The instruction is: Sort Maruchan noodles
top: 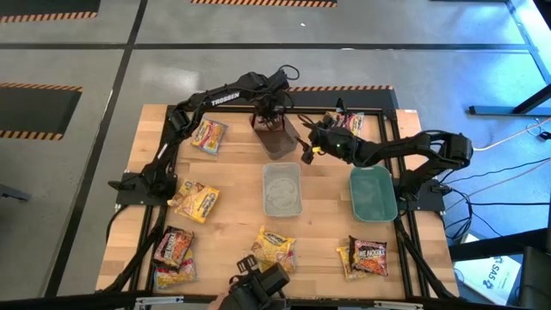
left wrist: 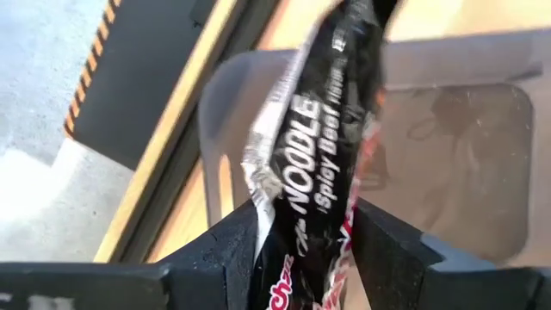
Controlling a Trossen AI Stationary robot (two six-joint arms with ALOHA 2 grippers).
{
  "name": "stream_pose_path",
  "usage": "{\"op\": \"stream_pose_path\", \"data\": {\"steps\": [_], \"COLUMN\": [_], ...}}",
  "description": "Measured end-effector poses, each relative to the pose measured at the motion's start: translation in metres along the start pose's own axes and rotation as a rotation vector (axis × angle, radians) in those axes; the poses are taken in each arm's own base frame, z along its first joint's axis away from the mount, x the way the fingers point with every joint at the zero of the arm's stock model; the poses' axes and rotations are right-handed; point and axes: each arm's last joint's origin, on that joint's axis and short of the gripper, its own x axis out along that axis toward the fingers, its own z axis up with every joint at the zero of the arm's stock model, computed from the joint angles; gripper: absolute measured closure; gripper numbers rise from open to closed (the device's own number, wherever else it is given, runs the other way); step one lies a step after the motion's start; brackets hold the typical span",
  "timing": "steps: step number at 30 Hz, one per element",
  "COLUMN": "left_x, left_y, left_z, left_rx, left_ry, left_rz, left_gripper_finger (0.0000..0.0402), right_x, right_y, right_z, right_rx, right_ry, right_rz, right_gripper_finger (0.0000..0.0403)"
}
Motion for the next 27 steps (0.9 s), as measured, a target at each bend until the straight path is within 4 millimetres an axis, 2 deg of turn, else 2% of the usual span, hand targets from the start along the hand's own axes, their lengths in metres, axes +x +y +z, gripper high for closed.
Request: {"op": "stream_pose_path", "data": {"steps": [10, 19, 27], "left_x": [0.0, -0.001, -0.001], "left_y": [0.0, -0.017, -0.016], "left_z": [0.001, 0.0, -0.001], "left_rx": [0.003, 0.121, 0.117], "left_ry": [-0.006, 0.016, 0.033], "left_rz": [-0.005, -0.025, 0.054], "left_gripper_finger": [0.0239, 0.0239, 0.0239], "right_x": [0.005, 0.005, 0.012], "right_y": [-0.017, -0.016, -0.012], "right_z": [-0.007, -0.008, -0.02], "right_rx": [0.16, 0.159, 0.15], "right_ry": [0.032, 0.037, 0.078], "right_rz": [0.069, 0.091, 0.096], "right_gripper_finger": [0.015, 0.015, 0.015]}}
